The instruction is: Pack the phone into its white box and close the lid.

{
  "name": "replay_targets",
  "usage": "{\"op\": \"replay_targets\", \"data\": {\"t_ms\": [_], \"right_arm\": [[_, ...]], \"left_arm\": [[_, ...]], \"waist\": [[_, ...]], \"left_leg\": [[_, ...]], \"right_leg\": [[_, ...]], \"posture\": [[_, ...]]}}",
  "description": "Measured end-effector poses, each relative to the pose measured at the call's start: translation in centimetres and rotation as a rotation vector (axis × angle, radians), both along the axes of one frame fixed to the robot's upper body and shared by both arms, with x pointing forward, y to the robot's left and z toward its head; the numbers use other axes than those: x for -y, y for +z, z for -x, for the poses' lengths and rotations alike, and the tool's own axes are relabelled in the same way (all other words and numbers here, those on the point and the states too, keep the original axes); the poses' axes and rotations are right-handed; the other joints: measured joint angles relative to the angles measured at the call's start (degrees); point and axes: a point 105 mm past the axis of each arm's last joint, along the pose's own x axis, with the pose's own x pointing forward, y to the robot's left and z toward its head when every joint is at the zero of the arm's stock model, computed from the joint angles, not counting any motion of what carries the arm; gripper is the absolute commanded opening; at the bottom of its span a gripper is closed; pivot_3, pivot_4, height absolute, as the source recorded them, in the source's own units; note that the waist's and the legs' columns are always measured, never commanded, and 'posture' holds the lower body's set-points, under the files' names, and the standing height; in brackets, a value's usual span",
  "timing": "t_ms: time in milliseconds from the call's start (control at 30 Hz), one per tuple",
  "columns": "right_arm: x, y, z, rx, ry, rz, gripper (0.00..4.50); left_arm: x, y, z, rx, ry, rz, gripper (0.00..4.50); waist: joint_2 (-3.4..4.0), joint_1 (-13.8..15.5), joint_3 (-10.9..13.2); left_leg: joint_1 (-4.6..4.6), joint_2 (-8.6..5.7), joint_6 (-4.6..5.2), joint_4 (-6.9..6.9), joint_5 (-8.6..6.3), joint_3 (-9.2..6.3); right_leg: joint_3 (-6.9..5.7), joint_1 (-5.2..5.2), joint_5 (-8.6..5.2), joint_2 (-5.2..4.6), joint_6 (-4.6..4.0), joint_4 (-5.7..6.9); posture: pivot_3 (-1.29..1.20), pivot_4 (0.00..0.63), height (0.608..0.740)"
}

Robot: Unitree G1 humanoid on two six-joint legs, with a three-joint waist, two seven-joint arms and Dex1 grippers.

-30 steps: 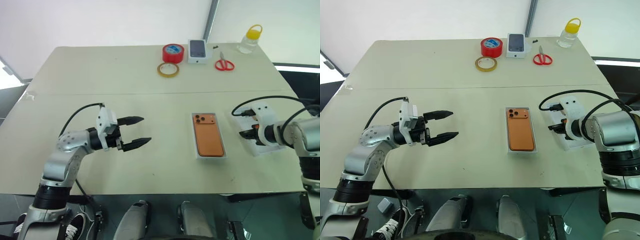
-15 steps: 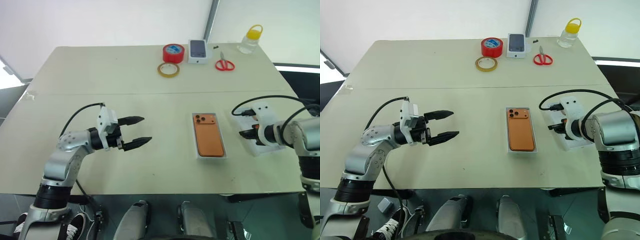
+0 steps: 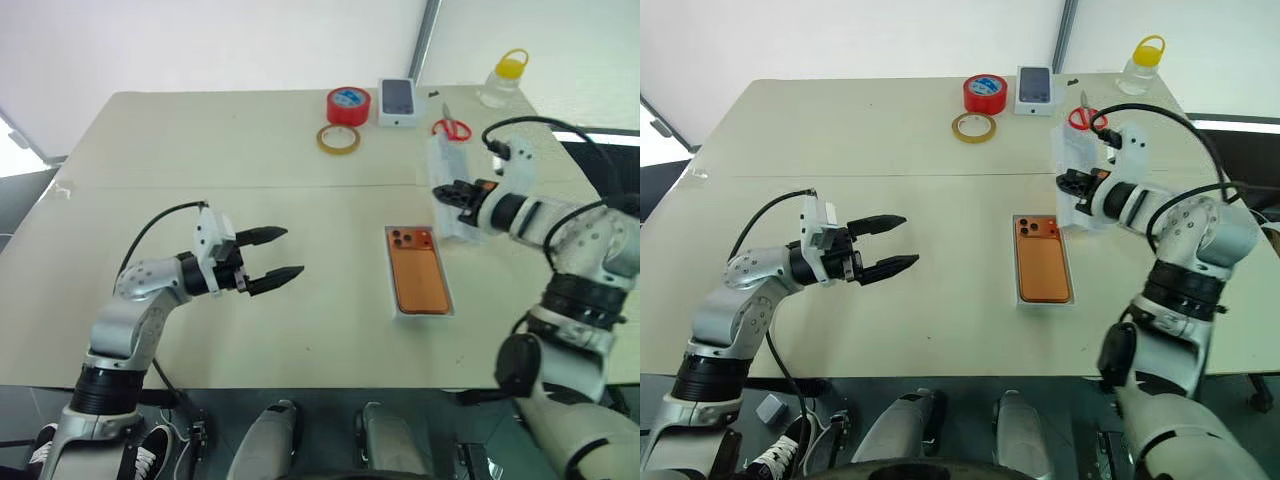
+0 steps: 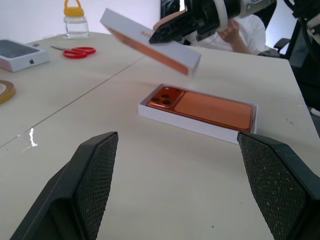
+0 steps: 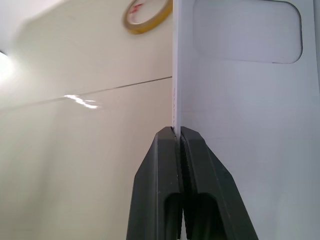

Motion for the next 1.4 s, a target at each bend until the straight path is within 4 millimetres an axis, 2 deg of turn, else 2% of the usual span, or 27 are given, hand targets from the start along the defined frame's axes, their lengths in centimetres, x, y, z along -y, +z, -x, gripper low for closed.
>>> {"op": "replay_targets", "data": {"t_ms": [67,167,267,333,400,567,733,800,1033,1133,1267,1333,1400], "right_arm": [[-2.1,0.1,0.7,0.005,0.068,-0.105,0.10],[-4.2,0.7,2.0,0.026,0.153,-0.192,0.10],[-5.3,1.8,3.6,0.102,0.235,-0.217,0.10],[-6.0,1.5,5.0,0.120,0.321,-0.231,0.10],[-6.0,0.8,5.8,0.106,0.363,-0.232,0.10],[-4.7,2.1,5.4,0.141,0.308,-0.258,0.10],[-5.9,1.8,6.2,0.132,0.371,-0.273,0.10],[-5.9,1.8,6.0,0.126,0.352,-0.217,0.10],[0.0,2.8,3.5,0.212,0.096,0.135,0.10],[2.6,1.0,3.2,0.180,0.023,0.273,0.10],[5.8,-1.8,4.4,0.093,-0.013,0.540,0.10],[6.4,-3.0,5.2,0.057,-0.017,0.619,0.10],[6.0,-3.7,6.0,0.047,0.014,0.661,0.10]], "left_arm": [[0.0,0.1,-0.2,-0.007,0.009,0.003,3.99],[0.0,0.2,-0.2,-0.011,0.011,0.012,3.99],[0.0,0.3,-0.3,-0.014,0.017,0.020,3.99],[-0.1,0.3,-0.3,-0.019,0.024,0.021,3.99],[-0.1,0.3,-0.3,-0.019,0.024,0.022,3.99],[0.1,0.3,-0.4,-0.022,0.022,0.031,3.99],[0.2,0.2,-0.4,-0.025,0.021,0.036,3.99],[0.2,0.2,-0.4,-0.028,0.022,0.039,3.99],[0.2,0.2,-0.4,-0.029,0.026,0.040,3.99],[0.3,0.2,-0.4,-0.028,0.028,0.041,3.99],[0.2,0.0,-0.3,-0.035,0.030,0.044,3.99],[0.2,0.0,-0.3,-0.037,0.032,0.044,3.99],[0.2,0.0,-0.3,-0.036,0.031,0.045,3.99]], "waist": [[0.04,-0.18,0.00],[0.07,-0.23,0.01],[0.08,-0.04,0.02],[0.08,0.01,0.02],[0.09,-0.08,0.03],[0.11,-0.41,0.03],[0.11,-0.38,0.03],[0.11,-0.27,0.03],[0.11,-0.03,0.04],[0.10,-0.01,0.05],[0.09,0.02,0.06],[0.09,-0.07,0.06],[0.10,-0.18,0.06]], "left_leg": [[0.00,0.01,-0.01,-0.05,0.00,0.01],[-0.01,0.02,-0.02,-0.07,0.01,0.00],[-0.01,0.01,-0.02,-0.04,0.01,-0.01],[0.00,-0.01,0.00,-0.02,0.00,0.00],[-0.01,-0.02,0.01,-0.01,0.00,0.03],[0.01,0.04,0.00,-0.06,0.00,0.03],[0.01,0.04,0.00,-0.04,0.01,0.04],[0.01,0.02,0.00,0.00,0.01,0.04],[-0.02,-0.01,0.05,-0.06,-0.02,0.07],[-0.02,0.00,0.06,-0.02,-0.02,0.09],[-0.02,0.02,0.06,0.01,-0.02,0.09],[-0.02,0.03,0.06,0.00,-0.02,0.09],[-0.01,0.05,0.05,0.00,-0.02,0.09]], "right_leg": [[0.03,-0.06,0.00,0.01,0.00,0.03],[0.04,-0.10,0.00,0.02,0.00,0.04],[0.03,-0.05,0.00,0.01,0.00,0.03],[0.03,-0.02,0.00,0.00,0.00,0.00],[0.05,-0.02,0.00,-0.03,0.00,0.00],[0.05,-0.06,0.00,0.04,0.00,0.06],[0.07,-0.06,0.00,0.02,-0.01,0.06],[0.07,-0.04,0.00,0.02,0.00,0.05],[0.05,-0.02,-0.02,-0.01,0.02,-0.08],[0.05,-0.02,-0.02,0.00,0.02,-0.05],[0.04,0.01,-0.02,0.00,0.02,-0.05],[0.05,-0.01,-0.02,0.01,0.02,-0.05],[0.05,-0.01,-0.02,0.02,0.02,-0.04]], "posture": [[0.00,0.150,0.740],[0.00,0.150,0.740],[0.00,0.150,0.740],[0.00,0.150,0.740],[0.00,0.150,0.740],[0.00,0.150,0.740],[0.00,0.150,0.740],[0.00,0.150,0.740],[0.00,0.150,0.740],[0.00,0.150,0.740],[0.00,0.150,0.740],[0.00,0.150,0.740],[0.00,0.150,0.740]]}}
